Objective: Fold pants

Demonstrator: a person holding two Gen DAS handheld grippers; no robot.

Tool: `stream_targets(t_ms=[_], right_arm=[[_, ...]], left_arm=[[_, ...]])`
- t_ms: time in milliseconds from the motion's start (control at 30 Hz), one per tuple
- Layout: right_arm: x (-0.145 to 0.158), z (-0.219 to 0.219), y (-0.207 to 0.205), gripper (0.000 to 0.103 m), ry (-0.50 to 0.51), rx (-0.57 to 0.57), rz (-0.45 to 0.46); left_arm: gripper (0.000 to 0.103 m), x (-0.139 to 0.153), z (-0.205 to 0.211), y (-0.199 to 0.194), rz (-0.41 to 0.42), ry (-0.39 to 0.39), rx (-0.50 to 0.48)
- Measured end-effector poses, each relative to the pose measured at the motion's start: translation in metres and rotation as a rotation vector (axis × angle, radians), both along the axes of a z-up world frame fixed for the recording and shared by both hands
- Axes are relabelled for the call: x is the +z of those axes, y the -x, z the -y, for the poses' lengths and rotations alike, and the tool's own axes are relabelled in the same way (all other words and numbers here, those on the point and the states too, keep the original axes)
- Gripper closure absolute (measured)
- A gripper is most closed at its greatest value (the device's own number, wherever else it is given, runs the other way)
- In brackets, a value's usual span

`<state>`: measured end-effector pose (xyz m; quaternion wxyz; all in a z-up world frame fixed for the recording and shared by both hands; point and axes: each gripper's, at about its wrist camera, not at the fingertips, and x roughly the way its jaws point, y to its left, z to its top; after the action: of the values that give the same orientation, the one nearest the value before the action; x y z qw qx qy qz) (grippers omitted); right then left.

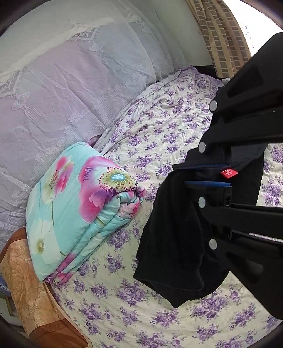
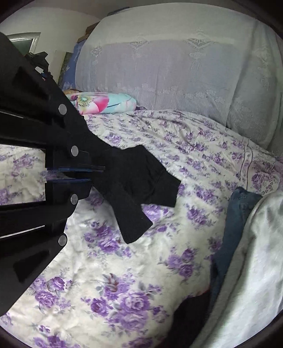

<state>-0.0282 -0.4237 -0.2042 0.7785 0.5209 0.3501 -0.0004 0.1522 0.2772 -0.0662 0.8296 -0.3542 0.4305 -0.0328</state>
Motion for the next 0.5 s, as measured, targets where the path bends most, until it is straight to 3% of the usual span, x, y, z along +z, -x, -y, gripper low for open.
stream_targets(t_ms=[133,267,333,400,467,500], right_arm=[[0.046,0.026,-0.045,0.099,0.011,0.019,0.024],[0.106,0.05,-0.177,0.094,0.049,0.053,0.082],[0.118,0.058,-0.243,0.038,0.103,0.012,0.035],[0.123,0.055,-0.279,0.03,0.131,-0.015,-0.084],[0.12,0.04,-0.278,0.031,0.113,0.055,-0.038],[0.114,0.029,-0.27,0.03,0.159,0.1,-0.048]], left_arm=[[0.095,0.018,-0.003,-0.028,-0.009,-0.02,-0.007],[0.091,0.047,0.013,-0.114,-0.01,-0.129,-0.072],[0.075,0.048,0.031,-0.162,-0.057,-0.227,-0.161],[0.066,0.041,0.047,-0.184,-0.162,-0.276,-0.197],[0.052,0.038,0.06,-0.175,-0.146,-0.301,-0.255],[0.049,0.037,0.069,-0.165,-0.125,-0.346,-0.299]])
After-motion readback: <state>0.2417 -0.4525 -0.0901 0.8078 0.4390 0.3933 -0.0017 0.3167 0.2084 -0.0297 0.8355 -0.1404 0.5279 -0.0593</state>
